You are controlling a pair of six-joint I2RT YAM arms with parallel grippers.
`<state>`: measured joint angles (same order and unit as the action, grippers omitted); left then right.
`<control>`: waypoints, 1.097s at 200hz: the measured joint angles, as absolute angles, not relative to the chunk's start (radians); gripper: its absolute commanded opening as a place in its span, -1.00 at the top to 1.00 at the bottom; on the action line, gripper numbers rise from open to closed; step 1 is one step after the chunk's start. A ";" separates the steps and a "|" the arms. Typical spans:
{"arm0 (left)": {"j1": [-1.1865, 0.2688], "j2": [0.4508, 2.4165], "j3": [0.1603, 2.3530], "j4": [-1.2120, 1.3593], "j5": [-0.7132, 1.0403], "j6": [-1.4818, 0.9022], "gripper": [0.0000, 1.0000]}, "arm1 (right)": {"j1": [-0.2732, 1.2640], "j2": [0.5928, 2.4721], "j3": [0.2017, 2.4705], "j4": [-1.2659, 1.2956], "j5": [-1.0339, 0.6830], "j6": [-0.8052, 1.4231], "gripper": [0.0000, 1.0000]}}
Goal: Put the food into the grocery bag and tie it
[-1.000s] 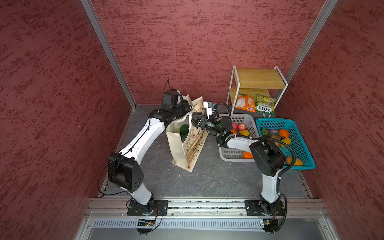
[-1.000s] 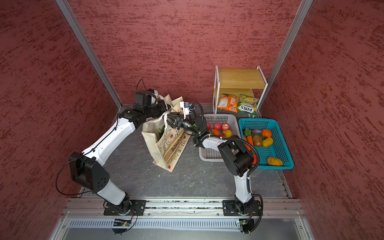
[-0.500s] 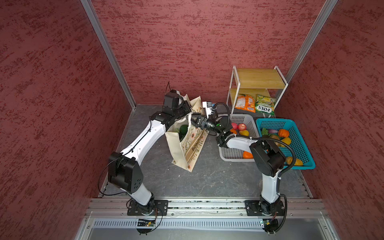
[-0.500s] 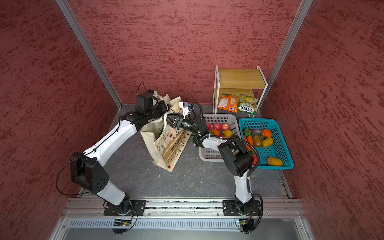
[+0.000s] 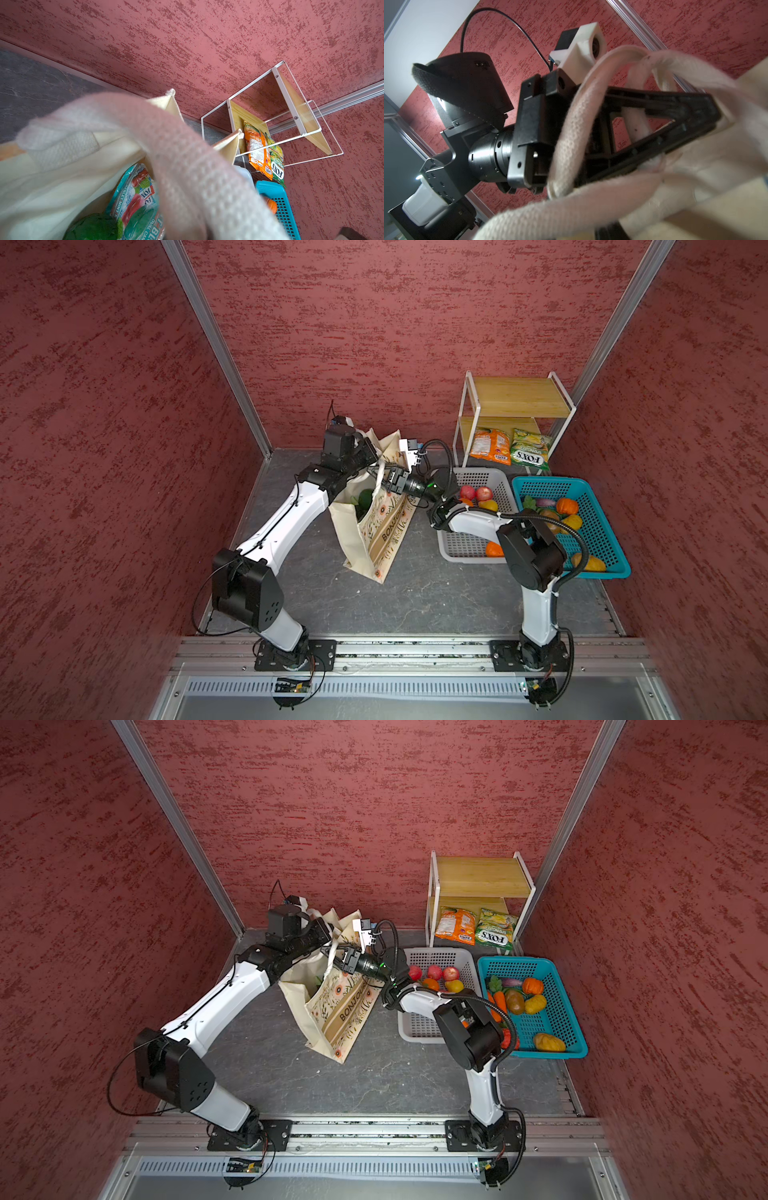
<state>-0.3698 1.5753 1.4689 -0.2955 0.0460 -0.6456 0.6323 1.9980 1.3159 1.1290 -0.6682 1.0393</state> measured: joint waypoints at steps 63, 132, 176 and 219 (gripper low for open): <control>-0.362 1.544 1.462 -0.344 0.055 -0.633 1.00 | 0.641 1.981 1.317 1.121 -0.706 1.013 1.00; -0.286 1.532 1.536 -0.473 0.292 -0.682 1.00 | 0.634 1.830 1.264 0.871 -0.712 0.783 1.00; -0.224 1.525 1.536 -0.518 0.432 -0.744 1.00 | 0.632 1.796 1.251 0.753 -0.714 0.678 1.00; -0.163 1.505 1.536 -0.559 0.562 -0.795 1.00 | 0.622 1.765 1.249 0.623 -0.714 0.575 1.00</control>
